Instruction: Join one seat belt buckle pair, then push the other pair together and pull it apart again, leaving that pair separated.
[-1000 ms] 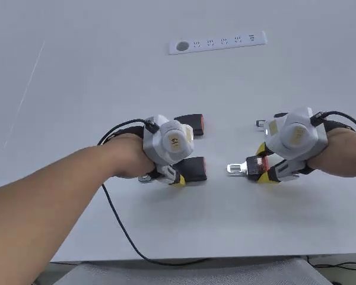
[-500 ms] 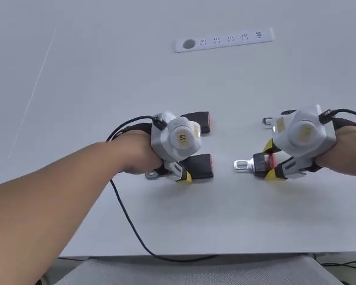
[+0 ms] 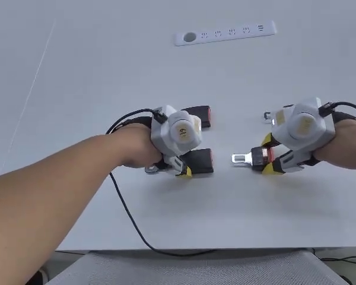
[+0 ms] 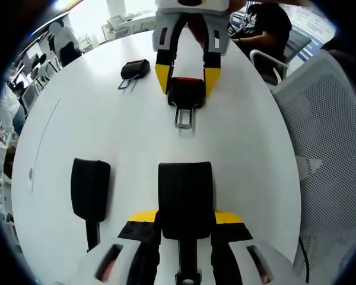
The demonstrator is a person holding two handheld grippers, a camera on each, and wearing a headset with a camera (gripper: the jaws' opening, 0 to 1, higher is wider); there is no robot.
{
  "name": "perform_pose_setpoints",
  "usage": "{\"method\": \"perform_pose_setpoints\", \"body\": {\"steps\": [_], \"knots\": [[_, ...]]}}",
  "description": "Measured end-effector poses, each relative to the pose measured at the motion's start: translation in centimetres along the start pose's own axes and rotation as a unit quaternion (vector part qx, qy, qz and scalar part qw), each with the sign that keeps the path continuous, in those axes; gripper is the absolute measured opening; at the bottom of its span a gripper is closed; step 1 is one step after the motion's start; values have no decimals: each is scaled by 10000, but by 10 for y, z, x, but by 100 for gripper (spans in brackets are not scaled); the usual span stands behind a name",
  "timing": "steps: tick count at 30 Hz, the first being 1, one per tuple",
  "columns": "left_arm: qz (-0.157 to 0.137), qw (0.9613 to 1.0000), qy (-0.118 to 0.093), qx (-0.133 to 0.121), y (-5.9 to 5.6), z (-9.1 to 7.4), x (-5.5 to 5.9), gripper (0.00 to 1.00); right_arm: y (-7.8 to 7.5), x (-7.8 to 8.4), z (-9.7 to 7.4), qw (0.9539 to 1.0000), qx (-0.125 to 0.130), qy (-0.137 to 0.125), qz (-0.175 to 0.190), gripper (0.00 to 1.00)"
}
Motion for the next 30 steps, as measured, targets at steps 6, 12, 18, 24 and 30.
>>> {"method": "perform_pose_setpoints", "body": {"steps": [6,12,18,24,30], "knots": [[33,10000,17,15,0,0,-1,33,-1,-1,0,10000,-10,-22,35,35],[38,10000,25,17,0,-1,-1,33,-2,-4,2,9999,13,-74,90,35],[27,10000,-19,17,1,-1,0,33,0,-10,6,9999,12,-124,63,35],[39,10000,-18,20,1,0,-1,33,0,-14,11,9999,-3,-138,11,35],[101,9999,41,46,1,0,-1,33,-1,-22,16,9999,61,-138,-3,35]]}}
Point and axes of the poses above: the centre of the closed fingertips' face, and the gripper's own axes: z roughly forward along the fingers, y roughly to its left, x roughly out of its underside, the point moved 2 cm from there along -z, roughly backward along the fingers, and after that the axes turned 4 degrees about z, right-handed, at the moved point
